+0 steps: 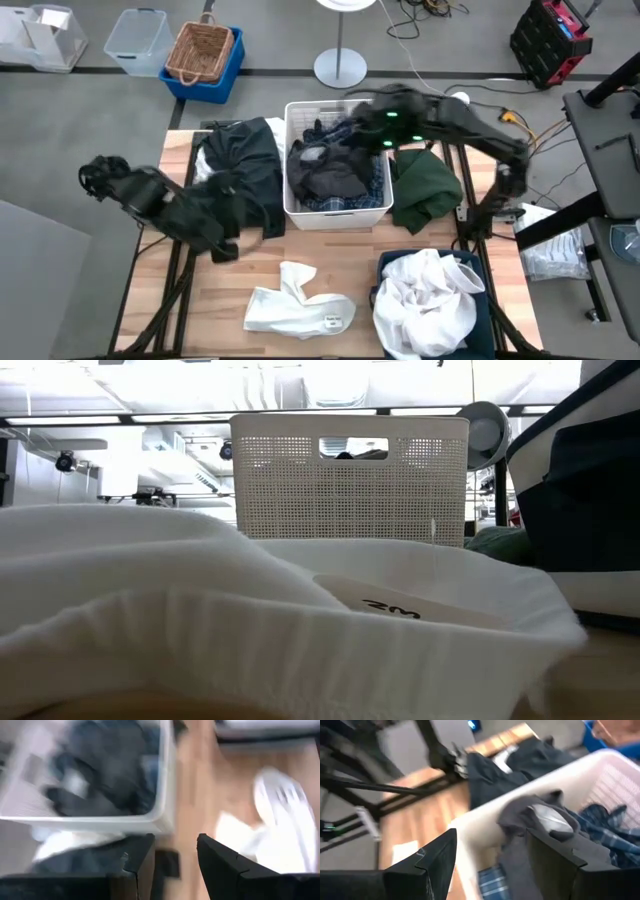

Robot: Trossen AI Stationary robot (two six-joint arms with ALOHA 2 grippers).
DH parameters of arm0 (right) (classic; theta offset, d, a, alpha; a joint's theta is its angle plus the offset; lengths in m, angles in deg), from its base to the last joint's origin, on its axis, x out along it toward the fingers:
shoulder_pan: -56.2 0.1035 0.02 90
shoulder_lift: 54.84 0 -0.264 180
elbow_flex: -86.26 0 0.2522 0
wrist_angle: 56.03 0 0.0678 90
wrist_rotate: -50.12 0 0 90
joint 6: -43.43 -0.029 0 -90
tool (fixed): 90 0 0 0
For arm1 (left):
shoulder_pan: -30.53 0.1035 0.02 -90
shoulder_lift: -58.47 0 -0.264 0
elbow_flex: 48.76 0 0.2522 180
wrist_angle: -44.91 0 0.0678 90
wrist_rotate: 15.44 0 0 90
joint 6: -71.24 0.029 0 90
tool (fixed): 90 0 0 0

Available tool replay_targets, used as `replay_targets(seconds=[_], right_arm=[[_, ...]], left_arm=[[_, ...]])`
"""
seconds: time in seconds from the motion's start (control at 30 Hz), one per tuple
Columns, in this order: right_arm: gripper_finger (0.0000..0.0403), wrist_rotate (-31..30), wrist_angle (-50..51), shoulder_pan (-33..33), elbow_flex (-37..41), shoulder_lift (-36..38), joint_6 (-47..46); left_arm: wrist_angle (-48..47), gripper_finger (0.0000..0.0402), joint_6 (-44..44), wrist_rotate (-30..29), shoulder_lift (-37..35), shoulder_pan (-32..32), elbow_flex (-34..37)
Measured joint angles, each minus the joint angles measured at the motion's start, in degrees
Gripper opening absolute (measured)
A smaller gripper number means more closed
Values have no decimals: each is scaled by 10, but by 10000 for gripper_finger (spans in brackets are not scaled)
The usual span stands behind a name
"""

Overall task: Sort clothes
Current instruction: Put the white underwear into the blue laundry bin

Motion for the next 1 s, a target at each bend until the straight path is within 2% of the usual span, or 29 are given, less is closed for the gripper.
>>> replay_targets(seconds=[0.17, 0.27, 0.33, 0.43, 0.6, 0.7, 0.87, 1.0], right_arm=[[220, -4, 2, 42, 0, 55, -19], [219, -40, 26, 70, 0, 70, -36], [219, -76, 54, 90, 0, 73, -41], [219, -133, 89, 120, 0, 69, -52], [219, -197, 124, 155, 1, 54, -77], [219, -206, 123, 167, 2, 41, -86], [219, -206, 123, 174, 2, 31, -96], [219, -211, 122, 174, 2, 30, -102]], left_arm=[[148, 128, 17, 139, -3, 0, 142], [277, 128, 37, 233, 0, 0, 232], [349, 128, 41, 264, 4, 0, 291], [439, 128, 36, 269, 10, 0, 366], [538, 128, 16, 268, 28, 0, 438], [580, 128, 14, 269, 50, 0, 466], [619, 128, -2, 333, 101, 0, 495], [663, 128, -18, 356, 141, 1, 504]])
